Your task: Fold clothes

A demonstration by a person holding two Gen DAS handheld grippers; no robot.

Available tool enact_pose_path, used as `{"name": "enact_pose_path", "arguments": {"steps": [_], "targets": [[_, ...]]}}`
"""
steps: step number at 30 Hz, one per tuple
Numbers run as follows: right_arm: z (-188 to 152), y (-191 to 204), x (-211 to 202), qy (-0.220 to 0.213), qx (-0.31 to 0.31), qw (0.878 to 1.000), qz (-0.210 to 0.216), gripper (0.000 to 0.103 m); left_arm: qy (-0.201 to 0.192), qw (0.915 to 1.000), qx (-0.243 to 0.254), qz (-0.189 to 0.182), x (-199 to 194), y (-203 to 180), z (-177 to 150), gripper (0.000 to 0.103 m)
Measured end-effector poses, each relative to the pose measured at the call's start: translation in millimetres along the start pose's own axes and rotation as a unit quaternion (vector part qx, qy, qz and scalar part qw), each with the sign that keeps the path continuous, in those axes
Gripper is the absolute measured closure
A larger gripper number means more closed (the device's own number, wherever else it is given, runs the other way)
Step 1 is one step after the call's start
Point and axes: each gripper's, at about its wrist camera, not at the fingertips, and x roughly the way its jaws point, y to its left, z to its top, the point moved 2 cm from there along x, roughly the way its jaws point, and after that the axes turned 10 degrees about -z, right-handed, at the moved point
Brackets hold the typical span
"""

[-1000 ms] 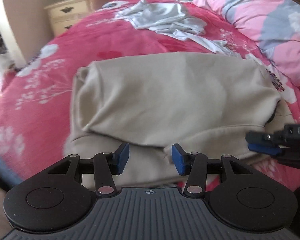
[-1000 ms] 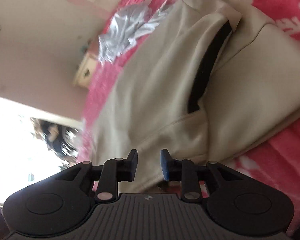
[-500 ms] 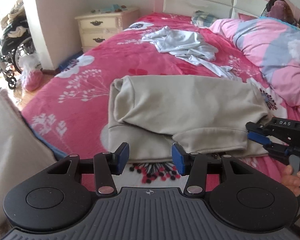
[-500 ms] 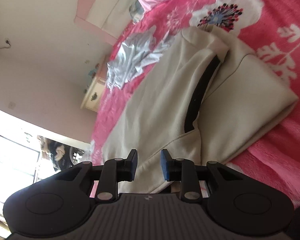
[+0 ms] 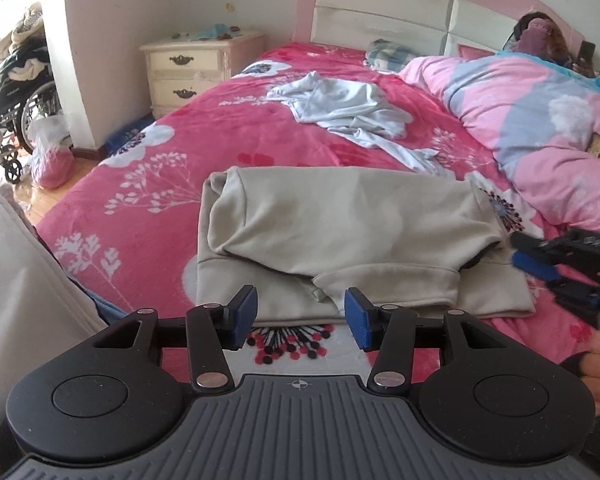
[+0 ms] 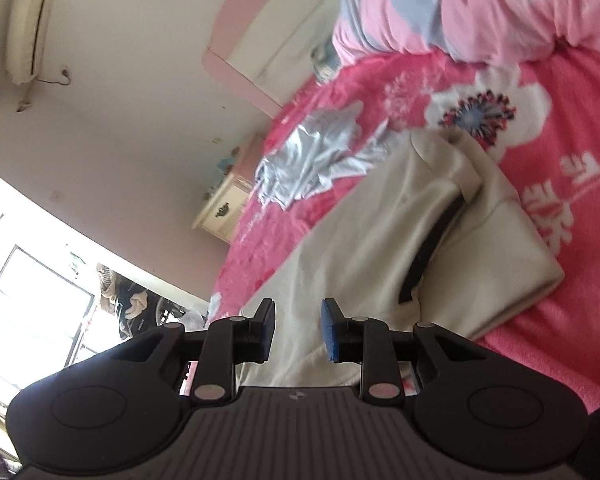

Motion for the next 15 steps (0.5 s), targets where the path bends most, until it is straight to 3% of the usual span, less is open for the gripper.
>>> {"name": "enact_pose_path", "arguments": {"steps": [8, 15], "targets": [[-23.2, 21.2, 42.8, 0.011, -0.088, 0.995, -0.044, 0.078, 0.006, 0.9992, -0.034, 0.02, 39.0, 37.3, 1.3, 0.055], [-52.5, 58.0, 67.2, 0.009, -0.19, 0.979, -0.072, 0.082, -0.025, 0.9994, -0.022, -0.001, 80.5, 49.9, 8.1, 0.055]]}}
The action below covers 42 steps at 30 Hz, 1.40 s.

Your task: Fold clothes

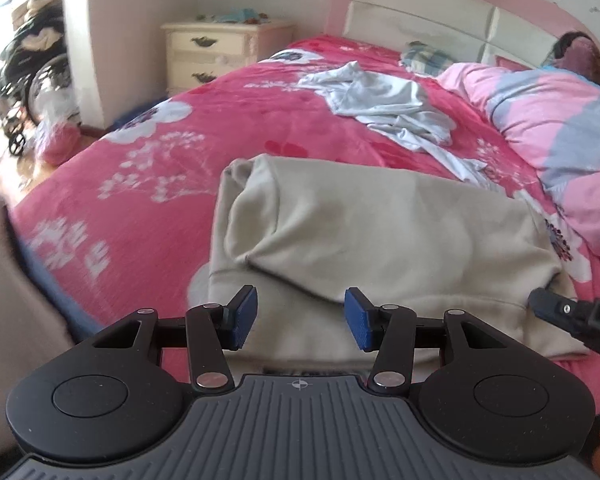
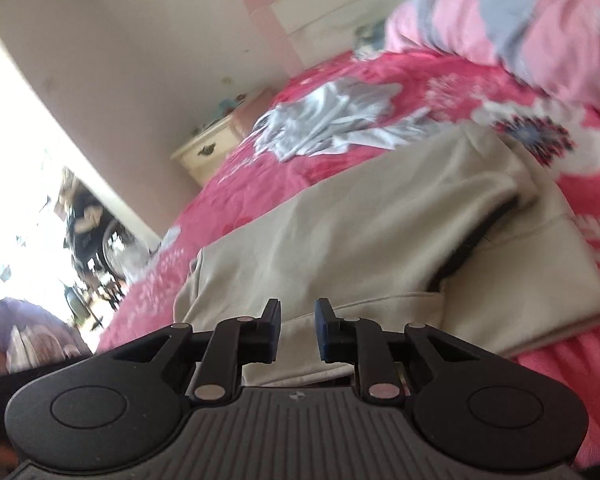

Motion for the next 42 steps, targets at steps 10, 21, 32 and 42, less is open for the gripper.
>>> {"name": "enact_pose_path", "arguments": {"steps": [10, 21, 32, 42], "targets": [[14.5, 16.4, 48.9, 0.019, -0.072, 0.995, -0.061, 0.082, -0.025, 0.9925, 0.116, -0.029, 79.8, -28.7, 34.5, 0.049], [-8.1, 2.1, 85.2, 0.068, -0.067, 0.991, -0.091, 0.084, 0.045, 0.9965, 0.056, -0.043, 138.7, -8.2, 18.8, 0.022], [-1.6, -0.9, 84.9, 0.065, -0.033, 0.992, -0.101, 0.083, 0.072, 0.9945, 0.012, -0.075, 129.5, -5.5, 21.2, 0.0], [-2.1, -2.2, 85.5, 0.063, -0.025, 0.993, -0.1, 0.083, 0.087, 0.9956, 0.004, -0.036, 135.5, -7.5, 22.6, 0.0]]}}
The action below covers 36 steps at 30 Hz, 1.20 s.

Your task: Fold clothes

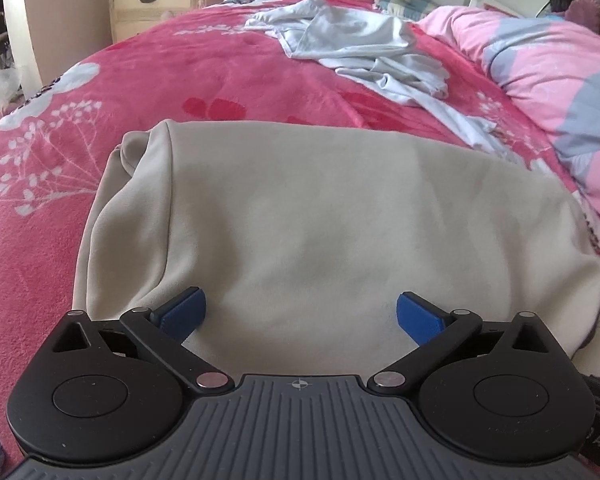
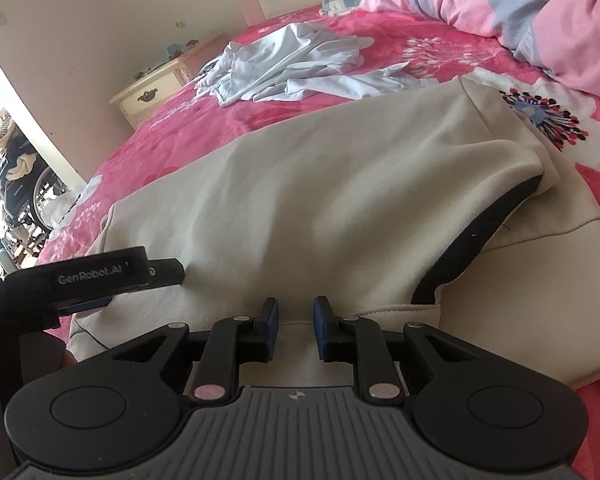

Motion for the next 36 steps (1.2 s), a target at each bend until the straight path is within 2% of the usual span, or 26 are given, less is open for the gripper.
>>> {"name": "enact_pose_path", "arguments": {"steps": [36], "targets": [[-0.3, 0.6, 1.7, -0.006, -0.002, 1.0, -0.002, 0.083, -0.004, 0.9998, 0.014, 0.011, -0.3, -2.3, -4.7, 0.0]]}}
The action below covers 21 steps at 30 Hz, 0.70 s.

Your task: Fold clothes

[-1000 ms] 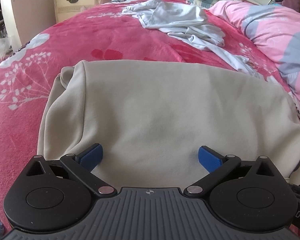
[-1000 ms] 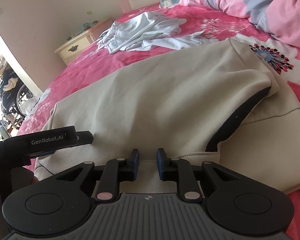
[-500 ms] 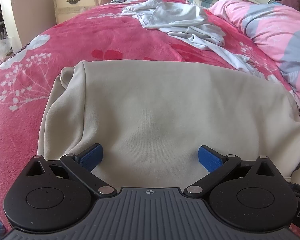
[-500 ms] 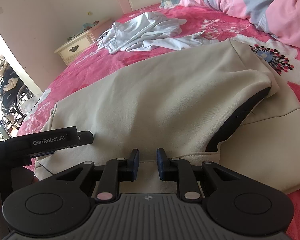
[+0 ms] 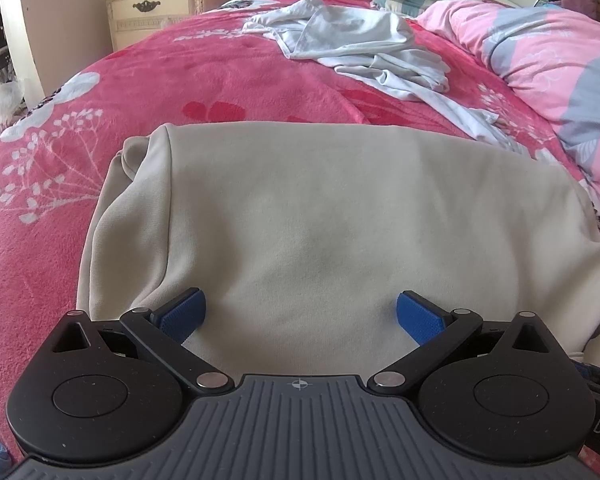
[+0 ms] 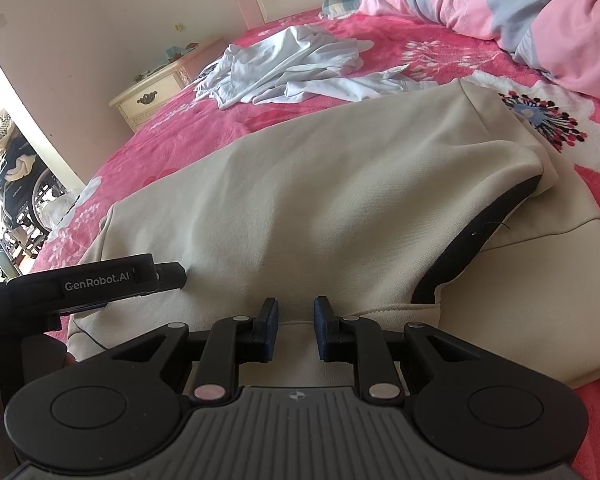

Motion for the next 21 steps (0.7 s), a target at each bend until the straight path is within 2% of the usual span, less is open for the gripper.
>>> {"name": "enact_pose_path", "arguments": {"steps": [21], "targets": [[-2.4, 3.5, -1.7, -0.006, -0.005, 1.0, -0.004, 0.082, -0.006, 1.0, 0.0, -0.007, 0.7, 3.4, -2.7, 0.0]]}}
